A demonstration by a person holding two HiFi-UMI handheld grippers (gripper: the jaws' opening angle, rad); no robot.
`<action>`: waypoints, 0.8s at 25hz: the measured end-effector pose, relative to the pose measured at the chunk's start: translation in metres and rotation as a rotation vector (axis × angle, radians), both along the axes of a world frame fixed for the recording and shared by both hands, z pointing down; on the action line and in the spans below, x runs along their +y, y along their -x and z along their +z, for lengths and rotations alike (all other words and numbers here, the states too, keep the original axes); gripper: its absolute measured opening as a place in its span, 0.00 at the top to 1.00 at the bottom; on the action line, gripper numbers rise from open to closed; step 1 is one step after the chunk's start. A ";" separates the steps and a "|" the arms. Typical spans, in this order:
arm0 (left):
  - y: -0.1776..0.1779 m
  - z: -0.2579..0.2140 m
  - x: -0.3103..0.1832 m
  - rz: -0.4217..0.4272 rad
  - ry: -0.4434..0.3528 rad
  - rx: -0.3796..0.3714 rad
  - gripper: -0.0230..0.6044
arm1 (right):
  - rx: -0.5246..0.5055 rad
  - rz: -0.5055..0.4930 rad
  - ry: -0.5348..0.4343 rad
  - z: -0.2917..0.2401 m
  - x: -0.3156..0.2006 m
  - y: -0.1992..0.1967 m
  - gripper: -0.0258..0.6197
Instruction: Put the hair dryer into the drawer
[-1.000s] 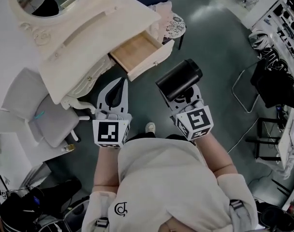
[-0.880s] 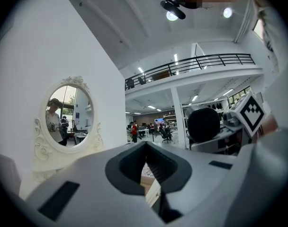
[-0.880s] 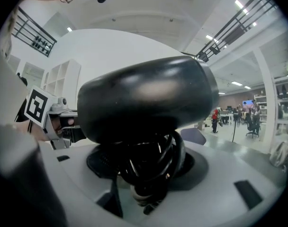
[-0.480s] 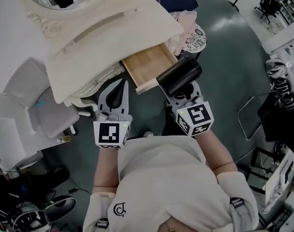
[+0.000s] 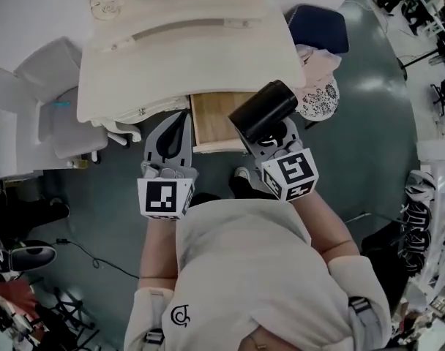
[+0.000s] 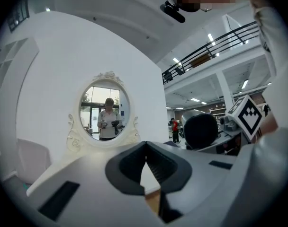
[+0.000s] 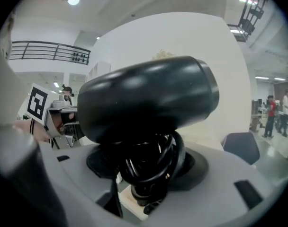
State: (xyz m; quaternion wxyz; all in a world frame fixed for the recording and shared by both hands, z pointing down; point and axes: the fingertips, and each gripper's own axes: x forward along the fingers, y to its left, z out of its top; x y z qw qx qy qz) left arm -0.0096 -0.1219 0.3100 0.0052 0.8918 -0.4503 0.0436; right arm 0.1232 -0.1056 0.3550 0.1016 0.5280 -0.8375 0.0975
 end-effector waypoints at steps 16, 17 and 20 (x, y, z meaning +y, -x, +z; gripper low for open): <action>-0.012 0.055 -0.017 -0.200 0.093 0.026 0.94 | 0.118 -0.382 0.282 0.130 -0.042 0.013 0.56; -0.009 0.062 -0.017 -0.206 0.110 0.015 0.94 | 0.127 -0.406 0.302 0.140 -0.043 0.016 0.56; 0.007 0.089 -0.017 -0.235 0.159 -0.035 0.94 | 0.185 -0.497 0.354 0.173 -0.042 0.026 0.56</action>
